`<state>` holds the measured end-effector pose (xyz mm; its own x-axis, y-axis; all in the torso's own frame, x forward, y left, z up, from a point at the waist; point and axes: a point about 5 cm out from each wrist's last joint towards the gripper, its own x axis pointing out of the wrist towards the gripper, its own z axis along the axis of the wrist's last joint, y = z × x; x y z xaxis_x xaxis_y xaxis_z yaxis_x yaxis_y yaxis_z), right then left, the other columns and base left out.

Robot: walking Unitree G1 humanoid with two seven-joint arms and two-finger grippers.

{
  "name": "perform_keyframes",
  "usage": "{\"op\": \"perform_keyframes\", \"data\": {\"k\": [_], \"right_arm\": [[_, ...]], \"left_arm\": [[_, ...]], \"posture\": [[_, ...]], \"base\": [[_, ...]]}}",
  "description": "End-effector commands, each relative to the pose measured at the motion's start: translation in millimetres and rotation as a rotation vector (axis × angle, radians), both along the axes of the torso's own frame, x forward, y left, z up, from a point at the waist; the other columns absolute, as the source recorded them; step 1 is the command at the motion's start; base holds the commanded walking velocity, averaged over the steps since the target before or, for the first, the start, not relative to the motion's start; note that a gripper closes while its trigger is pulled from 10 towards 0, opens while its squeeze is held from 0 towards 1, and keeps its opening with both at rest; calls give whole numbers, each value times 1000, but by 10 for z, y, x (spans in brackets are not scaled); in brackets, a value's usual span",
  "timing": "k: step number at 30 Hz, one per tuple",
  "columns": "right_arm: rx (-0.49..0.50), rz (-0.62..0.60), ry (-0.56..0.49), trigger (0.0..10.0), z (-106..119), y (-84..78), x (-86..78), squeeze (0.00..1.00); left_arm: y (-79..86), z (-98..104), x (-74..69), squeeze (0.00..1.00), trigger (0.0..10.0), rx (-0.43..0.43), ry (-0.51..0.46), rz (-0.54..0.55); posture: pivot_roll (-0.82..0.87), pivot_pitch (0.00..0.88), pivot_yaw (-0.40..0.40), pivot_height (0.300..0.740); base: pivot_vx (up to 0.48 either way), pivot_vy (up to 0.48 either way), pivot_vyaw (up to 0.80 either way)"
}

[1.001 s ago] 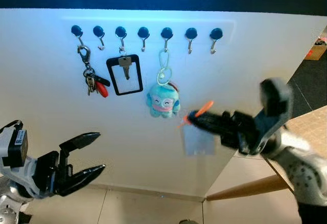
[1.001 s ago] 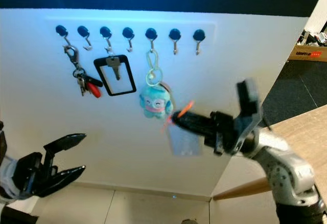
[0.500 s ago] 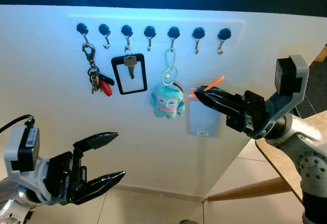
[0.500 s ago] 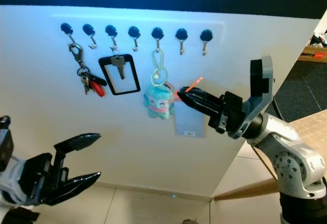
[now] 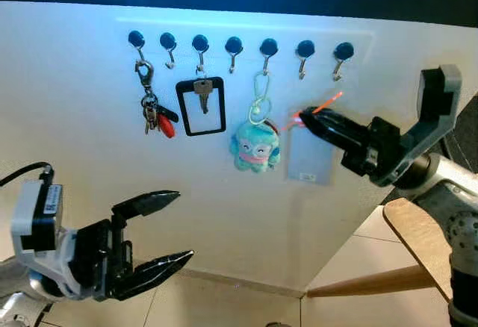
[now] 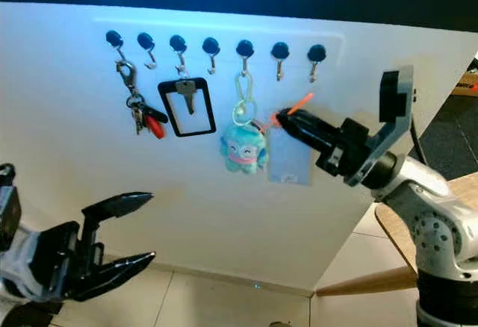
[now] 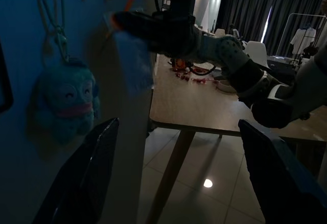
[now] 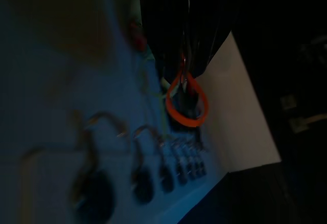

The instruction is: Hang keys on a hook

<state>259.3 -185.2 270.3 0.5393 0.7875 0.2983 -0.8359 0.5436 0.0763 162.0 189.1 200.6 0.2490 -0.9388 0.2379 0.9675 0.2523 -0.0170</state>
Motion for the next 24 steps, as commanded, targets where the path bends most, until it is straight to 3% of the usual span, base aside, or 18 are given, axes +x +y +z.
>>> {"op": "perform_keyframes", "data": {"k": [1, 14, 24], "right_arm": [[21, -5, -23, 10000, 93, -24, -15, 0], [42, -58, -51, 10000, 211, -23, 3, 0], [42, -131, -8, 10000, 182, -8, 72, 0]], "left_arm": [[-19, 3, -8, 0, 10000, 44, 5, -13], [-74, 8, 17, 0, 10000, 45, -1, -35], [-97, 24, 40, 0, 10000, 52, -4, -53]], "posture": [[-111, 52, 27, 740], [-115, 55, 31, 740], [-118, 63, 41, 740]], "base": [[0, 0, 0], [0, 0, 0], [0, 0, 0]]}}
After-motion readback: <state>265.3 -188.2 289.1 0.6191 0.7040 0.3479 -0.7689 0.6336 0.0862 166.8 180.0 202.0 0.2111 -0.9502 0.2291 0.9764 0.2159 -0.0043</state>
